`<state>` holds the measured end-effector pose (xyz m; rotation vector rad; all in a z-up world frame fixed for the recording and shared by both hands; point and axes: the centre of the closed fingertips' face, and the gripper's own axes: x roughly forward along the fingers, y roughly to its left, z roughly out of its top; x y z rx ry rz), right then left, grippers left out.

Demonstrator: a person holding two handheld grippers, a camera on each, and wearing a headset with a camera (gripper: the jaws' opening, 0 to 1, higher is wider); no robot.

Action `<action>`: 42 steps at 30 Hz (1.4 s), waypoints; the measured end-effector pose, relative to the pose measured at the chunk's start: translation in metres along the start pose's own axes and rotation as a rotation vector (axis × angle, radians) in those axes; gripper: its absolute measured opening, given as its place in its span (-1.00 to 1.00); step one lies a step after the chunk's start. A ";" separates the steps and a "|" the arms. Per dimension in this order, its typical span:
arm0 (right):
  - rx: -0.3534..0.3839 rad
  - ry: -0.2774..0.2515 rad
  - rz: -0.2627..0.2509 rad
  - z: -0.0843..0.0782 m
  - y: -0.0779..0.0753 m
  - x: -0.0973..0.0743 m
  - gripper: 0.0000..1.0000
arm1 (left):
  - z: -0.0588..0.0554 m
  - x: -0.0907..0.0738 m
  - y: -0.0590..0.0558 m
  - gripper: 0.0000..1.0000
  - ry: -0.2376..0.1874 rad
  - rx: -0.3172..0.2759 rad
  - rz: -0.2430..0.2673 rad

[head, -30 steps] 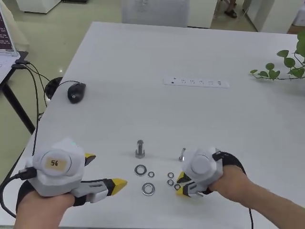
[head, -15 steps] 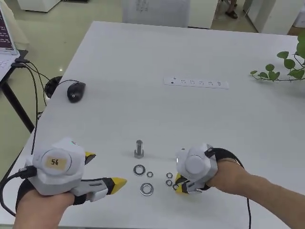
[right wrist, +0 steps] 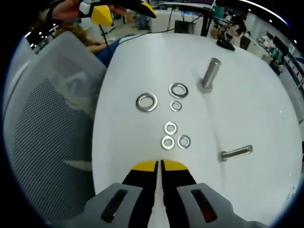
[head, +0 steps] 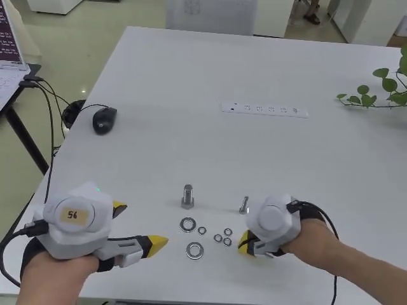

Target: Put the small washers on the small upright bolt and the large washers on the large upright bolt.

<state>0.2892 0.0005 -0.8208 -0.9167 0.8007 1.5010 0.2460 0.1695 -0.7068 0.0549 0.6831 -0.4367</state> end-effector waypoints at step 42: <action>-0.053 0.013 0.042 0.014 -0.004 0.013 -0.73 | -0.001 -0.003 0.003 0.29 0.000 -0.002 0.017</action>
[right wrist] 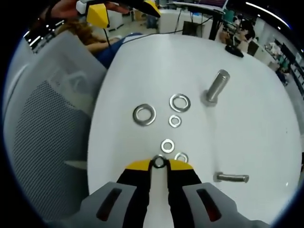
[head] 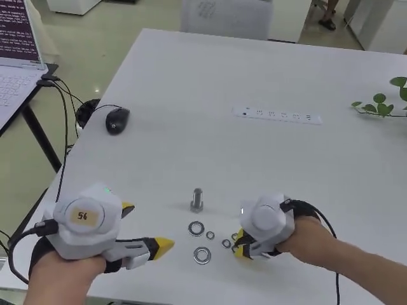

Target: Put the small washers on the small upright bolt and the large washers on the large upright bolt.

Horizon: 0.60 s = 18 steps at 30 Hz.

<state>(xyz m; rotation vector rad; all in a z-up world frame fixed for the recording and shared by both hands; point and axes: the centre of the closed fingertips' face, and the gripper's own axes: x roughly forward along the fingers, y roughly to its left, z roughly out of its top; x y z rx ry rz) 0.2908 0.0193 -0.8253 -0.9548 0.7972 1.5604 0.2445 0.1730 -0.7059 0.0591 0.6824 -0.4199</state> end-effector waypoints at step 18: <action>0.242 -0.117 -0.142 -0.012 -0.033 -0.048 -0.73 | 0.002 0.000 0.000 0.29 -0.003 0.006 -0.005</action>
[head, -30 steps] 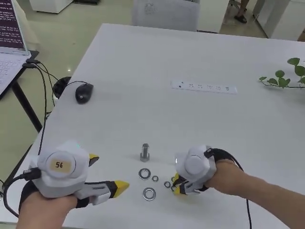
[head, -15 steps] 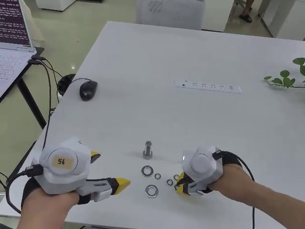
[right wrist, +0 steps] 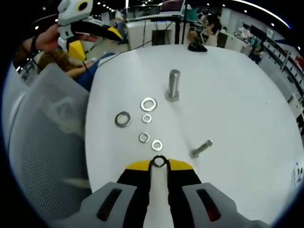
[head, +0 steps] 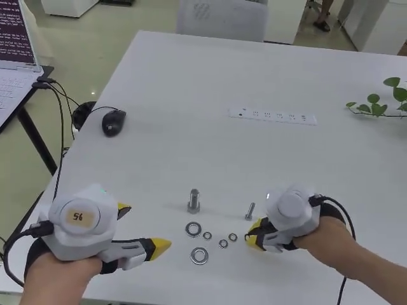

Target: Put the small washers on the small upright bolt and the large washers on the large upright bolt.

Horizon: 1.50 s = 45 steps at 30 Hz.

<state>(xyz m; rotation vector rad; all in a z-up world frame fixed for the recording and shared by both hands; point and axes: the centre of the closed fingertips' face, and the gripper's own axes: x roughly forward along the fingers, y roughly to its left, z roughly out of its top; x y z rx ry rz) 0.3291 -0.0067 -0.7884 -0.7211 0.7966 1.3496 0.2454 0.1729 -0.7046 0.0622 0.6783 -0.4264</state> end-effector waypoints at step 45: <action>-0.025 0.051 -0.076 0.026 -0.055 -0.010 -0.73 | -0.002 -0.005 0.005 0.30 -0.003 -0.019 0.011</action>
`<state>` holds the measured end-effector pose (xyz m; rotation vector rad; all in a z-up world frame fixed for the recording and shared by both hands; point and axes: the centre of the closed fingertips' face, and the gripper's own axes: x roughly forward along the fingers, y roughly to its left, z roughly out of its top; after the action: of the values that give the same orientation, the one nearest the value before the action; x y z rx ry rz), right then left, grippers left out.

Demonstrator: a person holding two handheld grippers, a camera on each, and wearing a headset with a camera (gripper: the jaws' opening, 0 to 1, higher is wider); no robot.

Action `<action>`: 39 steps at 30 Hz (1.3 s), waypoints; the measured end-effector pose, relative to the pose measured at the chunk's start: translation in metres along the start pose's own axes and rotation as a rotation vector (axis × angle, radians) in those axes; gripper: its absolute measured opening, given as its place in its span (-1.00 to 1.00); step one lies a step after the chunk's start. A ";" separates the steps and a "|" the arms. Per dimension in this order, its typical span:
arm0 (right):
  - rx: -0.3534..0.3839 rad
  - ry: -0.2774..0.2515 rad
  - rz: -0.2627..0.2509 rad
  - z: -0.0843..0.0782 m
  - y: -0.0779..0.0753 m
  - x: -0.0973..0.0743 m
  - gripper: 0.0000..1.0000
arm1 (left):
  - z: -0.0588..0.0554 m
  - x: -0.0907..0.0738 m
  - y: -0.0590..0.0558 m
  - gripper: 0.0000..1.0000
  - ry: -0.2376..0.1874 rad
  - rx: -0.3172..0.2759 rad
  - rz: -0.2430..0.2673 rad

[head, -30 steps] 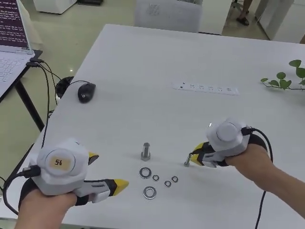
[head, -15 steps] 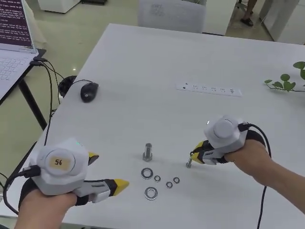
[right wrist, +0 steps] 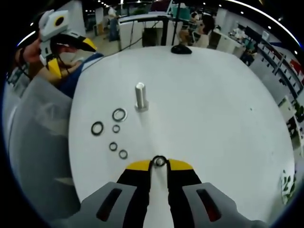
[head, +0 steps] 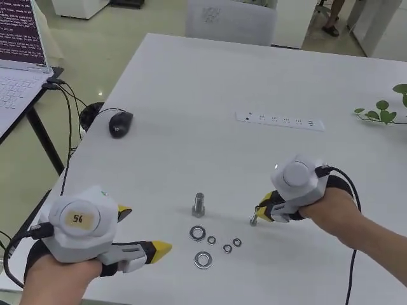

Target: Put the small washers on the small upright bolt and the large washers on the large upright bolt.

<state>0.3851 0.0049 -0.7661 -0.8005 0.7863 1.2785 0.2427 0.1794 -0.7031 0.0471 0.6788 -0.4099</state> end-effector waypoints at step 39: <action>-0.013 0.110 0.028 -0.018 0.005 0.033 -0.72 | -0.003 0.001 -0.002 0.30 0.012 0.002 -0.010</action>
<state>0.3826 0.0064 -0.8045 -0.8790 0.8803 1.2734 0.2410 0.1774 -0.7057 0.0479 0.6906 -0.4196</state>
